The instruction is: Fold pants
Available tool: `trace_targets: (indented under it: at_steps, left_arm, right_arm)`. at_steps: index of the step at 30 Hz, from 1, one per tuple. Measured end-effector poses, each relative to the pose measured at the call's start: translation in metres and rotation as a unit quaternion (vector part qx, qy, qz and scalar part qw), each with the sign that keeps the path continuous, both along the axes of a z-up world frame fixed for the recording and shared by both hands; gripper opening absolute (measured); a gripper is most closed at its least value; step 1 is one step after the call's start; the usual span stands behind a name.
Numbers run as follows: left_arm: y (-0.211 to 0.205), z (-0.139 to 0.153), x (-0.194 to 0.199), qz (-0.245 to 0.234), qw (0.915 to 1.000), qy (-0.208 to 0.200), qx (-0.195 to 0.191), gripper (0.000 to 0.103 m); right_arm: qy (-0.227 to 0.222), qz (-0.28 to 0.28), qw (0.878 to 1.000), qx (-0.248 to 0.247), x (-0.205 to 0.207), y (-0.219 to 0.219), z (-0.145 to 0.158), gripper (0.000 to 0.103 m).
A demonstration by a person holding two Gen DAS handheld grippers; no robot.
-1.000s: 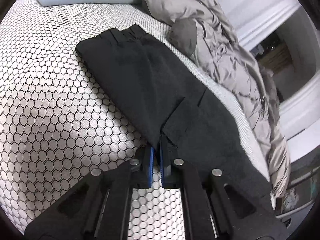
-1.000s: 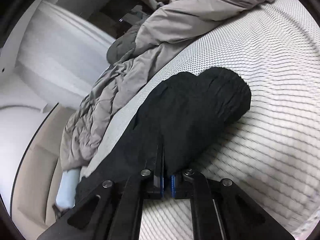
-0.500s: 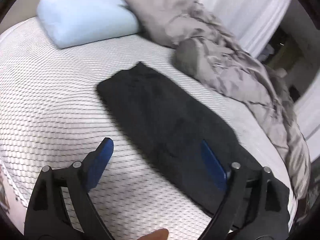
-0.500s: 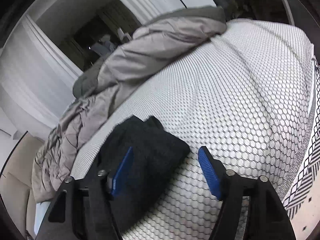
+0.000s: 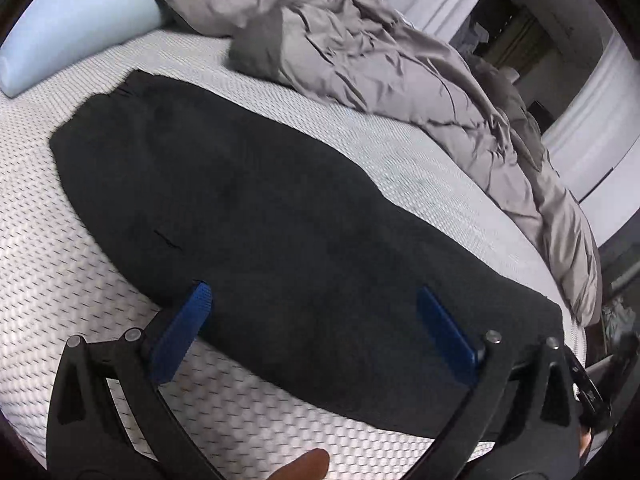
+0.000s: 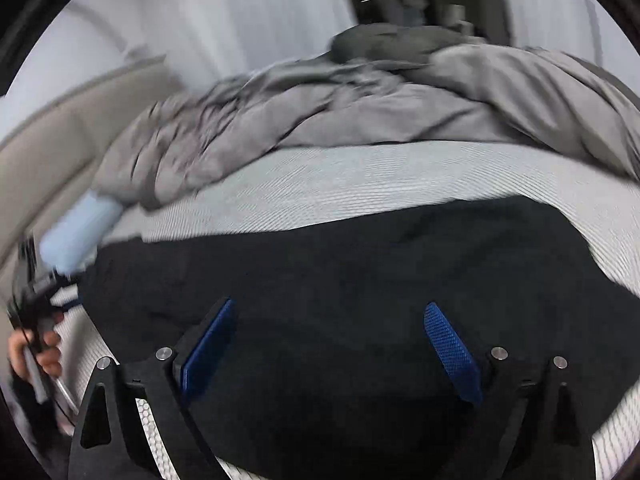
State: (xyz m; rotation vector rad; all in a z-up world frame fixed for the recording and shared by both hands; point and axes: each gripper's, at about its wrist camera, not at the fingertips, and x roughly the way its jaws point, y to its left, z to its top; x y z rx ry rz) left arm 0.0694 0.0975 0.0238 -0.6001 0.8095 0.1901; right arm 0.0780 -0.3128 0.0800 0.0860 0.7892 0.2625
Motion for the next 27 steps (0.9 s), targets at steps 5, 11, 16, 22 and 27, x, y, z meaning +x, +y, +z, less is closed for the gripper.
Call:
trace_targets:
  at_steps: [5, 11, 16, 22, 27]
  left_arm:
    - [-0.024, -0.001, 0.016, -0.033, 0.9994, 0.013, 0.006, 0.102]
    - [-0.021, -0.008, 0.02, -0.043, 0.9981, 0.035, 0.027, 0.102]
    - [-0.005, -0.014, 0.02, -0.039, 0.9981, 0.041, 0.025, 0.102]
    - [0.011, -0.018, 0.016, -0.031, 0.9985, 0.042, 0.014, 0.102]
    - [0.013, -0.019, 0.016, -0.024, 0.9988, 0.042, 0.011, 0.102]
  right_arm:
    - [0.051, 0.096, 0.991, -0.078, 0.066, 0.078, -0.024, 0.096]
    - [0.086, 0.157, 0.958, -0.223, 0.131, 0.137, -0.062, 0.096]
    - [0.12, 0.18, 0.947, -0.237, 0.152, 0.133, -0.075, 0.081]
    - [0.127, 0.233, 0.939, -0.22, 0.139, 0.143, -0.072, 0.003]
    - [0.108, 0.254, 0.935, -0.222, 0.13, 0.146, -0.07, 0.001]
